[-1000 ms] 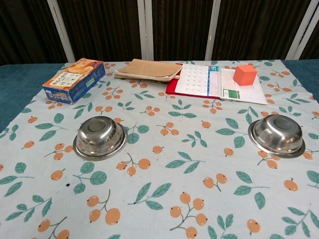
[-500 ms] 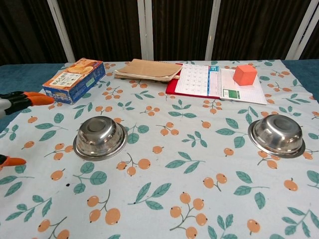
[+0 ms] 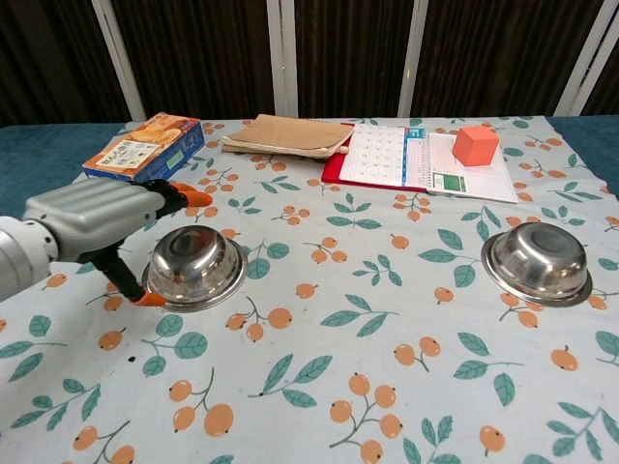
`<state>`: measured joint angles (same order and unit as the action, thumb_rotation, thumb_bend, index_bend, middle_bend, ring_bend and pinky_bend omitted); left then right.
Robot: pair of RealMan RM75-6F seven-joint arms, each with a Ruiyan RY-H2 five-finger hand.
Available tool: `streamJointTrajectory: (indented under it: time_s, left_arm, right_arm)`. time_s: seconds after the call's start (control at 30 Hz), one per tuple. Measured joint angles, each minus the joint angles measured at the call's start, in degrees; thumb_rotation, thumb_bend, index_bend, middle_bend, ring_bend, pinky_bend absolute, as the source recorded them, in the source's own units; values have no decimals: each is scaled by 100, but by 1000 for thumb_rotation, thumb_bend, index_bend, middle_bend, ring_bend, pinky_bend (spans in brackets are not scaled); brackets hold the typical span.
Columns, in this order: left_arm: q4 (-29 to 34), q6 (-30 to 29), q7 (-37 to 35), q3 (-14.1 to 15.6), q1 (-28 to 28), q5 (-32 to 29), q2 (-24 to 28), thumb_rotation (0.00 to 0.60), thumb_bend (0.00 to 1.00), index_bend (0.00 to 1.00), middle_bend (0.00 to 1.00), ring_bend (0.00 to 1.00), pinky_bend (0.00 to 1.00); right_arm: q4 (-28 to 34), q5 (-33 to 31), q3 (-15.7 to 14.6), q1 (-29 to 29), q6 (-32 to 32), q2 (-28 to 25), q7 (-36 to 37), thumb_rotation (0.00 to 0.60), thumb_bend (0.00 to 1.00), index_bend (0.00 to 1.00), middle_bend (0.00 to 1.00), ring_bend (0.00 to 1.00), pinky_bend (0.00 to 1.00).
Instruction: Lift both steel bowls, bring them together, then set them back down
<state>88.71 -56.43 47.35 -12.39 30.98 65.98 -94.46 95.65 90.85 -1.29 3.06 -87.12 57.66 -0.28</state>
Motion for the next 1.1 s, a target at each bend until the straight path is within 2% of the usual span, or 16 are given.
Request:
streamJointTrajectory:
  time_s: [0.17,0.33,0.43,0.5,0.7,0.87,1.1]
  left_arm:
    - [-122,28,548,-101,304,-596,-299,508,149,0,36,0,129]
    - [-217,12,788,-112,483,-994,-443,506,149,0,40,0,150]
    - [-267,-18,867,-101,561,-1176,-480,508,153,0,87,10,209]
    - [-298,-32,896,-90,619,-1284,-501,507,161,16,140,53,253]
    - [-356,-94,889,19,753,-1340,-548,485,186,160,267,173,393]
    - [-399,-108,890,87,827,-1488,-581,586,204,249,375,273,500]
    - [-319,-226,795,165,878,-1413,-548,600,215,307,433,321,550]
  right_arm:
    - [-21,-40,10,-6,6,-42,122,600,398,0,0,0,57]
    - [-14,-59,13,9,-25,-74,182,600,398,0,0,0,58]
    - [-8,-67,9,18,-34,-86,206,600,397,0,0,0,57]
    - [-5,-74,8,21,-36,-93,219,600,397,0,0,0,57]
    - [8,-79,3,11,-14,-103,237,600,398,0,0,0,57]
    - [20,-72,-9,14,-17,-122,270,600,398,0,0,0,58]
    - [23,-76,-14,12,-7,-115,237,600,397,0,0,0,57]
